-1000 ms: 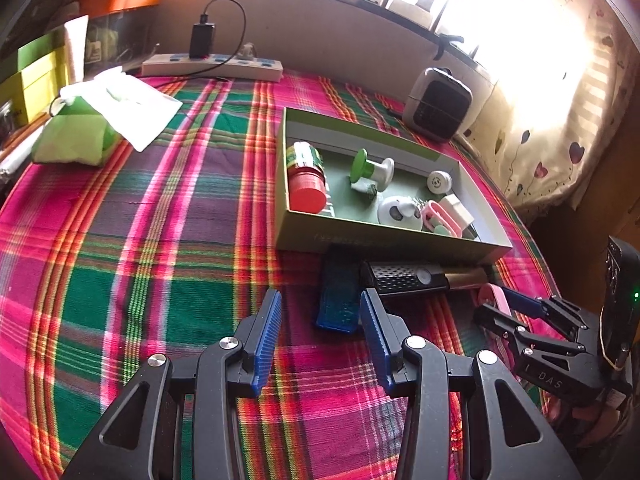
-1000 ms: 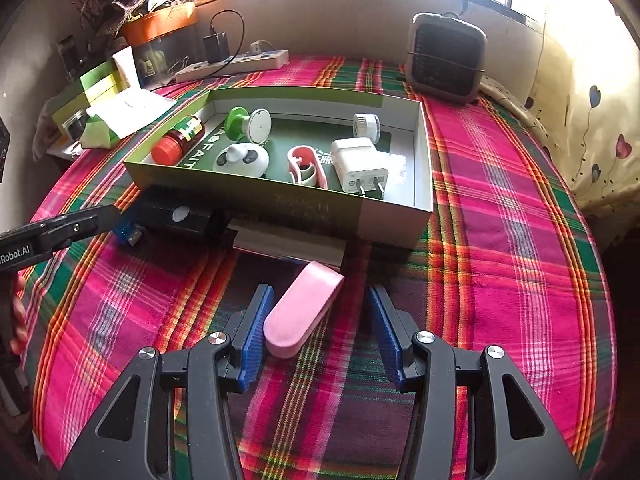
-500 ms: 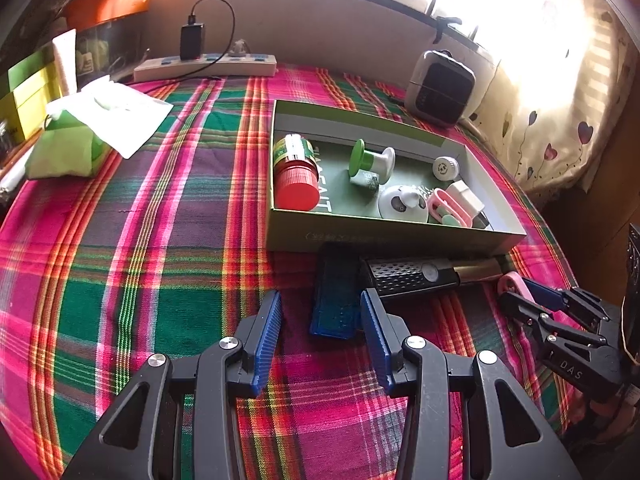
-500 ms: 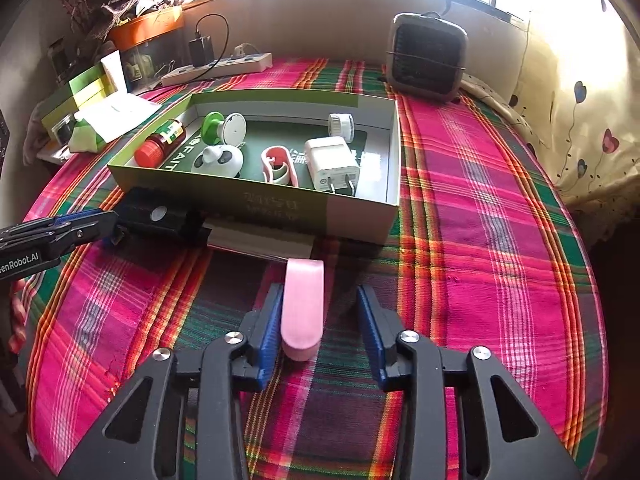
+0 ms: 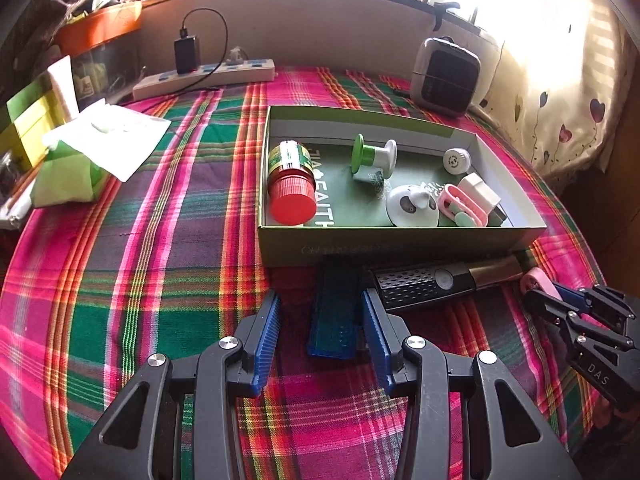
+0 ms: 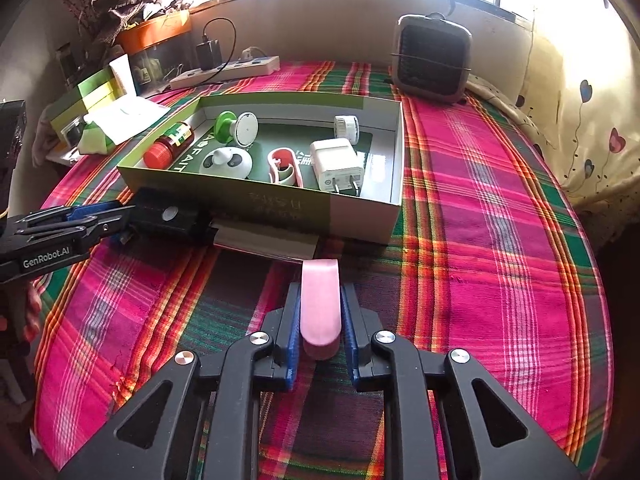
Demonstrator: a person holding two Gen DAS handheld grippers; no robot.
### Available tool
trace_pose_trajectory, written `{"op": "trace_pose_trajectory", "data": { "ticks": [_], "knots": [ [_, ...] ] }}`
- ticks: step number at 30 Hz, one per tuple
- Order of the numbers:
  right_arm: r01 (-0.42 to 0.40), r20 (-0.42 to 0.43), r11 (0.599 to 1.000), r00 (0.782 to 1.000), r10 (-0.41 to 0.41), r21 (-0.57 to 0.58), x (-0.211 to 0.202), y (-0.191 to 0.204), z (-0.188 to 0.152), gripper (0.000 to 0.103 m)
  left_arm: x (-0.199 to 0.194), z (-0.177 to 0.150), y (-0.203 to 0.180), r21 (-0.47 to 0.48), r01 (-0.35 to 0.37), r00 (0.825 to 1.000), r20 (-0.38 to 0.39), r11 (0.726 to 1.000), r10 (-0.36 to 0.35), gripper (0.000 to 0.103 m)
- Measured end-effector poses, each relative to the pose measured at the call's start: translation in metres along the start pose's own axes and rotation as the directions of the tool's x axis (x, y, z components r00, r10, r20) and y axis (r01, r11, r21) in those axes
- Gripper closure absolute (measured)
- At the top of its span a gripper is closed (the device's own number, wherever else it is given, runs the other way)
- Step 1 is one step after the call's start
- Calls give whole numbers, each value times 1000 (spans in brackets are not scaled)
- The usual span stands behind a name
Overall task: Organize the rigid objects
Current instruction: 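Grasp the blue stick with the left tool while the right tool holds the pink object, then carry the blue stick with the left tool while the right tool carries the pink object toward the box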
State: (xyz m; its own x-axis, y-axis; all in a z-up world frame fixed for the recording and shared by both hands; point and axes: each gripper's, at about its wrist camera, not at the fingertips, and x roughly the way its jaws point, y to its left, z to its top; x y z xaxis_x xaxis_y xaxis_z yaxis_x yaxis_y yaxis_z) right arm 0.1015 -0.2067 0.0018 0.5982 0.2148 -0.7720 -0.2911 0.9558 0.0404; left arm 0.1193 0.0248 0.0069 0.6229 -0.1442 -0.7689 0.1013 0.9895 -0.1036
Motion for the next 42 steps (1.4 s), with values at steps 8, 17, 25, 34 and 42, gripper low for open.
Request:
{"op": "trace_pose_trajectory", "data": {
  "ticks": [8, 17, 25, 34, 42],
  "knots": [
    [-19, 3, 1000, 1000, 19, 7, 0, -2, 1, 84, 2, 0, -3, 33, -58, 998, 9, 998, 57, 63],
    [-31, 10, 1000, 999, 31, 1, -1, 0, 0, 84, -2, -4, 8, 0, -84, 996, 11, 996, 84, 64],
    [-33, 9, 999, 999, 33, 1, -1, 0, 0, 84, -3, -6, 6, 20, -108, 994, 8, 994, 108, 63],
    [-31, 7, 1000, 999, 31, 0, -1, 0, 0, 84, -4, -7, 6, 18, -111, 994, 17, 994, 111, 70],
    [-28, 7, 1000, 1000, 28, -3, -2, 1, 0, 84, -5, -7, 10, -4, -94, 995, 24, 996, 94, 82]
  ]
}}
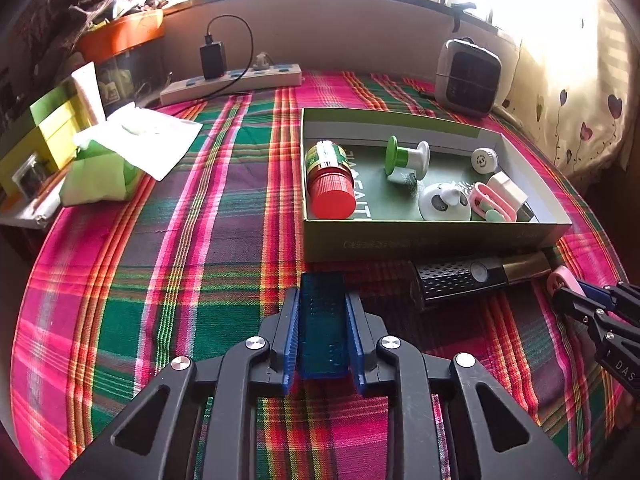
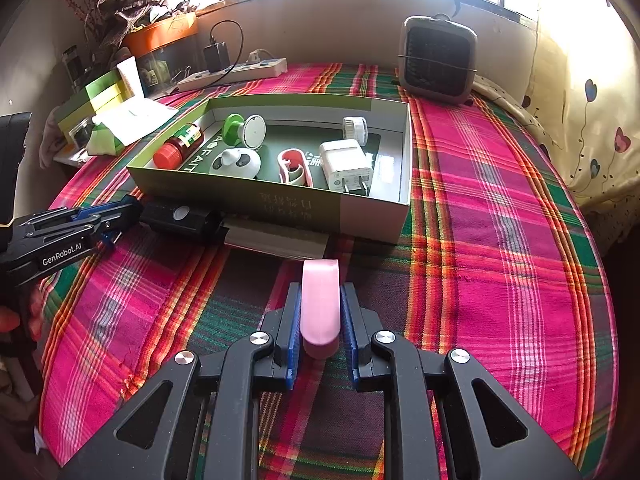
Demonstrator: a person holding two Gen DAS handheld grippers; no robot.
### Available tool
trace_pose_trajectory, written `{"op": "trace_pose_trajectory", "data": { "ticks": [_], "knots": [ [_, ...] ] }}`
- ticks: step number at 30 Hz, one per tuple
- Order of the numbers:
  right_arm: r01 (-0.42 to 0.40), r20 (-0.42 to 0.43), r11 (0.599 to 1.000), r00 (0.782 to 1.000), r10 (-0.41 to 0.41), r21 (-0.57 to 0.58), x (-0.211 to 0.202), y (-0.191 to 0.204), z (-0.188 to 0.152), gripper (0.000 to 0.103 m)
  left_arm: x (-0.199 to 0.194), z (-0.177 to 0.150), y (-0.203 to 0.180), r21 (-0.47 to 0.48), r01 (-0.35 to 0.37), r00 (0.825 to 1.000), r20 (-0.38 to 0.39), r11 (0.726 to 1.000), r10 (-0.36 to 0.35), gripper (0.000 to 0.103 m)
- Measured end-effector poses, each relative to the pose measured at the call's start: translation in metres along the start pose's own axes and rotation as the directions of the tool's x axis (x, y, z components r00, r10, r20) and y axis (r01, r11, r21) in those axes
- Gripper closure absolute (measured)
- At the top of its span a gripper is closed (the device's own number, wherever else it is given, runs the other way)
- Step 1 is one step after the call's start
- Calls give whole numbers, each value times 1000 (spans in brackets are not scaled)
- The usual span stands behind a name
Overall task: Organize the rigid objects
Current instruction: 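Carry the blue stick with the left tool while the right tool carries the pink object toward the box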
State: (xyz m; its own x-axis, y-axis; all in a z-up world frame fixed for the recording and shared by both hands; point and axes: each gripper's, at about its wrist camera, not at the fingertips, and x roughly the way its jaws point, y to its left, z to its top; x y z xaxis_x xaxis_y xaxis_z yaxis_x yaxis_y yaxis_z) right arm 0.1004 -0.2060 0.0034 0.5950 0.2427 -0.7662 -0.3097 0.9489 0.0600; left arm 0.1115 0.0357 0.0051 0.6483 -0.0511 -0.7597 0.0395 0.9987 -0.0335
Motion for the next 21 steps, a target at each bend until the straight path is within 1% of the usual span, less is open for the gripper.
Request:
{"op": "trace_pose_trajectory", "data": {
  "ticks": [11, 21],
  "knots": [
    [-2, 1, 1000, 1000, 2, -1, 0, 1, -1, 84, -5, 0, 1, -10, 9, 1000, 7, 1000, -9, 82],
    [-20, 5, 1000, 1000, 20, -9, -4, 6, -2, 84, -12, -2, 4, -18, 27, 999, 21, 999, -26, 82]
  ]
}}
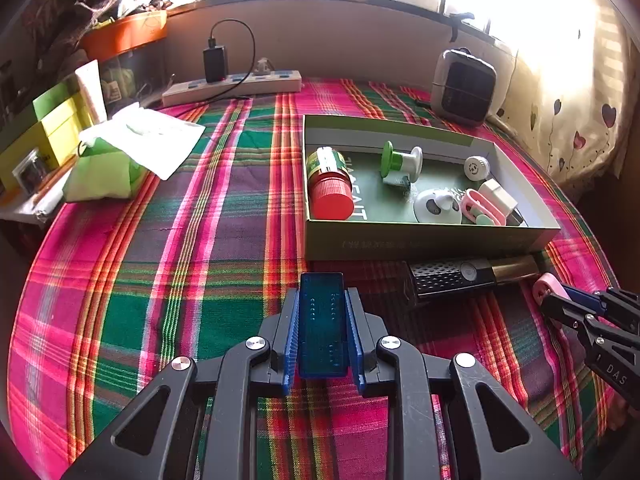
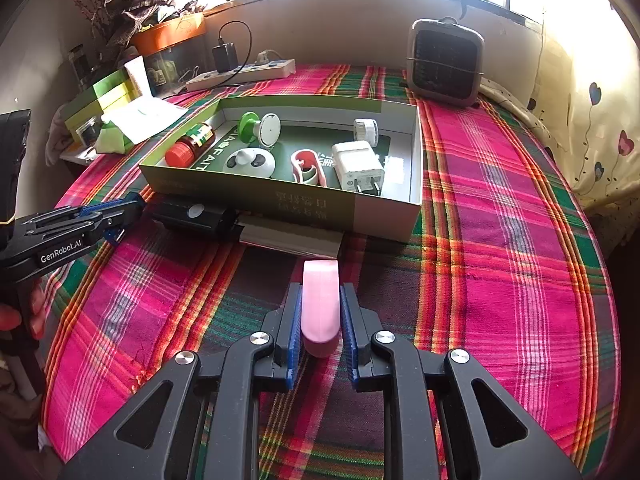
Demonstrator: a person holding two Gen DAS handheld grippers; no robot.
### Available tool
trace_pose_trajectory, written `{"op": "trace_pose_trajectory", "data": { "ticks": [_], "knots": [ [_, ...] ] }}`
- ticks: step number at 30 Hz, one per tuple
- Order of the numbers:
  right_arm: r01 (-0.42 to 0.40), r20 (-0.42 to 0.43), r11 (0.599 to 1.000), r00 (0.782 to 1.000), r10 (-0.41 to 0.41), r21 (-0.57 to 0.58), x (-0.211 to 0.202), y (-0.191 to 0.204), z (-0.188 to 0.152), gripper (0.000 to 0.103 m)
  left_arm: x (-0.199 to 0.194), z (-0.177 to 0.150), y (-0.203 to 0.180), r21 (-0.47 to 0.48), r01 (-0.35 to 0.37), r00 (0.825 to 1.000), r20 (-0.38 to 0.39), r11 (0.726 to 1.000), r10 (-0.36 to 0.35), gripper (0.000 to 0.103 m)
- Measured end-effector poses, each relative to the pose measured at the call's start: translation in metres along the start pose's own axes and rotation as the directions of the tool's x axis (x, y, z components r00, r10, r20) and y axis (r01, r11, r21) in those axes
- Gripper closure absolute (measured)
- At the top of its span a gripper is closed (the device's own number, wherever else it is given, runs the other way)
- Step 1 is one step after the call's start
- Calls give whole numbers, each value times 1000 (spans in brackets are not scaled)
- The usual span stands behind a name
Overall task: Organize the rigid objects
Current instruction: 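Carry the blue stick with the left tool while the right tool carries the pink object toward the box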
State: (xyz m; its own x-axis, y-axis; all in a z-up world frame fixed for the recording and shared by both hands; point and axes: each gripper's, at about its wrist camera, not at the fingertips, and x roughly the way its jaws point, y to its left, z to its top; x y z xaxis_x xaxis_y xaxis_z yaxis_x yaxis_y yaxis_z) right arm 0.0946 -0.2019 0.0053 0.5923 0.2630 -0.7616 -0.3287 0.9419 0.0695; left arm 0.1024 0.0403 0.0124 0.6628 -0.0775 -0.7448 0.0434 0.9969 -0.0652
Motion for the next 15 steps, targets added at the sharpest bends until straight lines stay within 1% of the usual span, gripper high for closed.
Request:
{"op": "trace_pose_trajectory", "data": {
  "ticks": [15],
  "knots": [
    [-27, 32, 1000, 999, 27, 7, -10, 3, 2, 85, -19, 2, 3, -4, 22, 999, 46, 1000, -22, 82]
  ]
}}
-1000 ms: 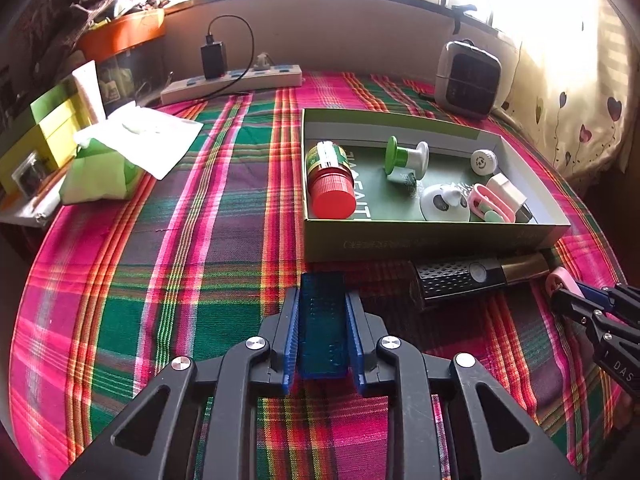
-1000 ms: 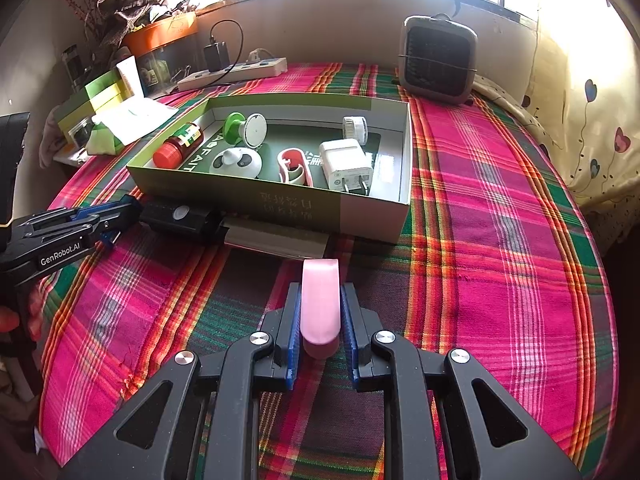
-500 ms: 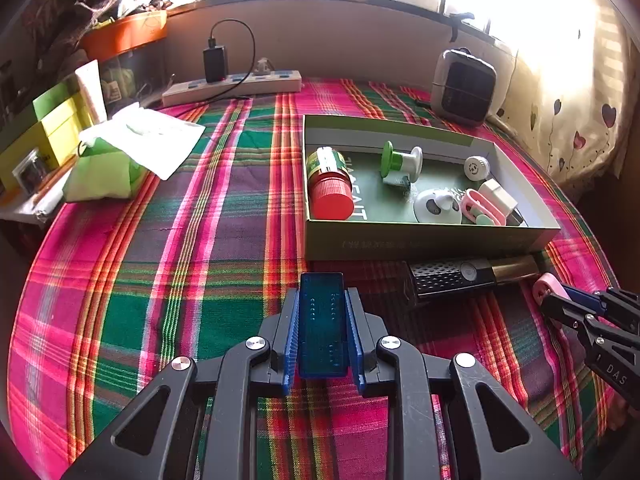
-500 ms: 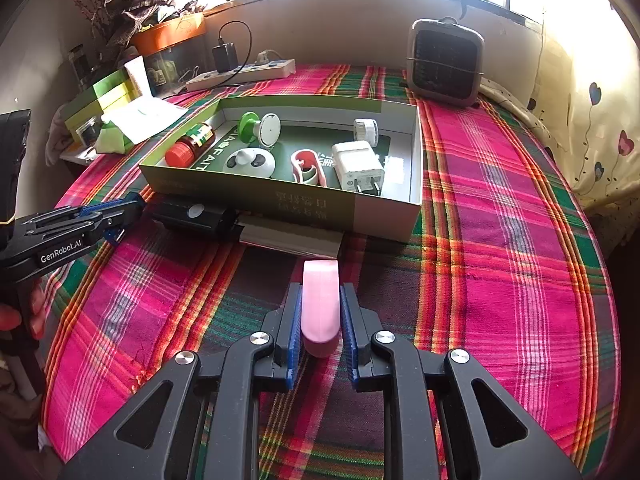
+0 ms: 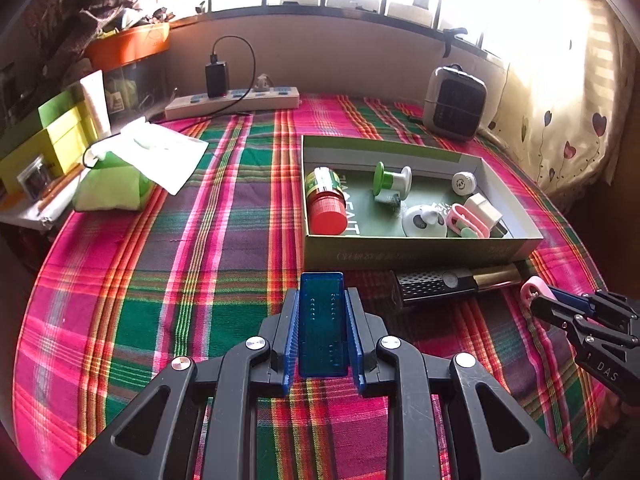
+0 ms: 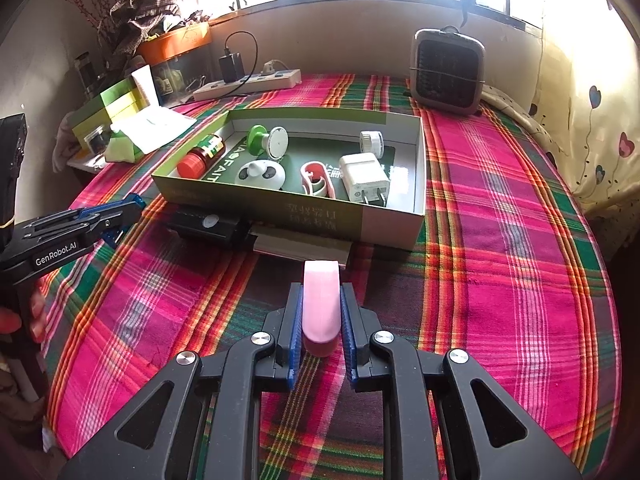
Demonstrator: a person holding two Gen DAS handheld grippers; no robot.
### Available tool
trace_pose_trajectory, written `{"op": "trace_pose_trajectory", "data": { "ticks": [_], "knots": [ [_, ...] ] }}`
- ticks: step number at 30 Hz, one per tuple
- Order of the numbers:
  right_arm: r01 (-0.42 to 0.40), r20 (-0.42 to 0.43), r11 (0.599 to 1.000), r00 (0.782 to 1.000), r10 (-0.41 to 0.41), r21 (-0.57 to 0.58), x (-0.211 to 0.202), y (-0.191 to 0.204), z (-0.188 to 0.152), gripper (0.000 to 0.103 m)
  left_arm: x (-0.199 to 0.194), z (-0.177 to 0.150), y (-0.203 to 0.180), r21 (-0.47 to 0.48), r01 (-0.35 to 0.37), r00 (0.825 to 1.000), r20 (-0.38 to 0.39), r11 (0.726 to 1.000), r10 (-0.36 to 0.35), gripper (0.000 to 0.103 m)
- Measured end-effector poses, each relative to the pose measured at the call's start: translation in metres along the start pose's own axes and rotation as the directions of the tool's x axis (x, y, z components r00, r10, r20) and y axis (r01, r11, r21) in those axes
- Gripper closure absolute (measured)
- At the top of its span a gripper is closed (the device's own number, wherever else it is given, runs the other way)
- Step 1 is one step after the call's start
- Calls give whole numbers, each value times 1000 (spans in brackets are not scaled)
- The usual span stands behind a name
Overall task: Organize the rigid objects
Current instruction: 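Carry the blue stick with the left tool while the right tool carries the pink object toward the box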
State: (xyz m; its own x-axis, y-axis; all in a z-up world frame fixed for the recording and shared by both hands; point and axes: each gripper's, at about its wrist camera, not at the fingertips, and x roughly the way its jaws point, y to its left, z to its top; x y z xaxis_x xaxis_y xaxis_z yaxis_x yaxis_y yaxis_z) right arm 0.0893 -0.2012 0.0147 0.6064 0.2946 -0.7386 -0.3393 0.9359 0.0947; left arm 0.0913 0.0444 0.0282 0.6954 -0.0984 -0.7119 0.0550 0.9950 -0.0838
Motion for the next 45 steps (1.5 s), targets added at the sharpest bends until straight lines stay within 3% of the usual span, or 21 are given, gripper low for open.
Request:
{"op": "trace_pose_trajectory", "data": {
  "ticks": [27, 45],
  "knots": [
    [-31, 76, 999, 997, 33, -26, -22, 4, 32, 85, -22, 34, -13, 25, 88, 994, 64, 996, -90, 82],
    [-58, 80, 998, 995, 59, -12, 3, -4, 85, 85, 16, 59, -19, 26, 119, 993, 19, 993, -119, 82]
  ]
}}
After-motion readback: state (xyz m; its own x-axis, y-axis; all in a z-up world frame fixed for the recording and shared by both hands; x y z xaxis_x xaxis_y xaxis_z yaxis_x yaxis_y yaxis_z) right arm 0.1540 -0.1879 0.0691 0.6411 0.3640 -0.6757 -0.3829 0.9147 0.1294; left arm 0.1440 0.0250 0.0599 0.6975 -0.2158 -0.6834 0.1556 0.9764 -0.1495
